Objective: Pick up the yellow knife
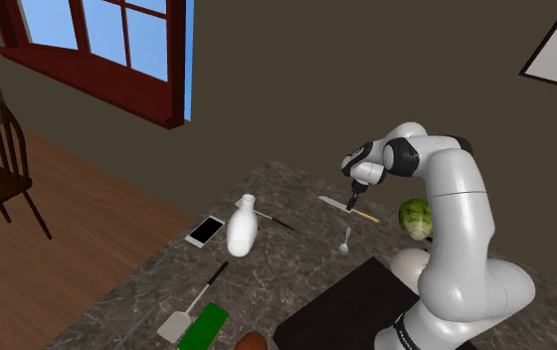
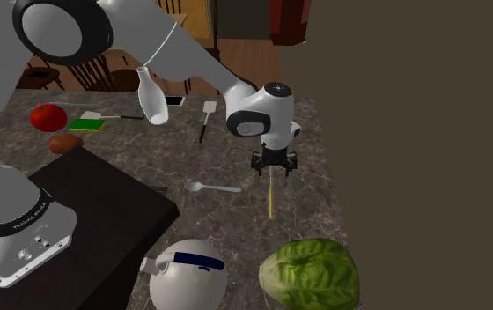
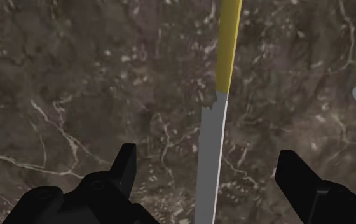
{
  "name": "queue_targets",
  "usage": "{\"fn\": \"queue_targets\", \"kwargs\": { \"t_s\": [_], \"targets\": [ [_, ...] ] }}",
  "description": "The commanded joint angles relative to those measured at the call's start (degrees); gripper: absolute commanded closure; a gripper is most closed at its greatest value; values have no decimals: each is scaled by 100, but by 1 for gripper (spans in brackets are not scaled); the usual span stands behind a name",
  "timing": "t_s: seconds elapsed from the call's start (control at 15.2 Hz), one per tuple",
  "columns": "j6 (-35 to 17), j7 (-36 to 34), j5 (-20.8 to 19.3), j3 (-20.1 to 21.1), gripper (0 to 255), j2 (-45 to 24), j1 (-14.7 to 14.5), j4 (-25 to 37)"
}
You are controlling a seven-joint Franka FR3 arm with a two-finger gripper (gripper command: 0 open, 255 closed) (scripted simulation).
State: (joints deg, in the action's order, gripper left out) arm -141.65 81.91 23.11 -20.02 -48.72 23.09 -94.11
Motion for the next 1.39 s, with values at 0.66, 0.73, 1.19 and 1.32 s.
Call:
{"fn": "queue_targets", "kwargs": {
  "t_s": [0.66, 0.73, 1.19, 1.32],
  "targets": [
    [-179, 48, 87, 117, 255, -374, 104, 209],
    [-179, 48, 87, 117, 255, -375, 104, 209],
    [-87, 27, 42, 55, 255, -173, 49, 94],
    [-13, 10, 9, 14, 255, -49, 18, 42]
  ]
}}
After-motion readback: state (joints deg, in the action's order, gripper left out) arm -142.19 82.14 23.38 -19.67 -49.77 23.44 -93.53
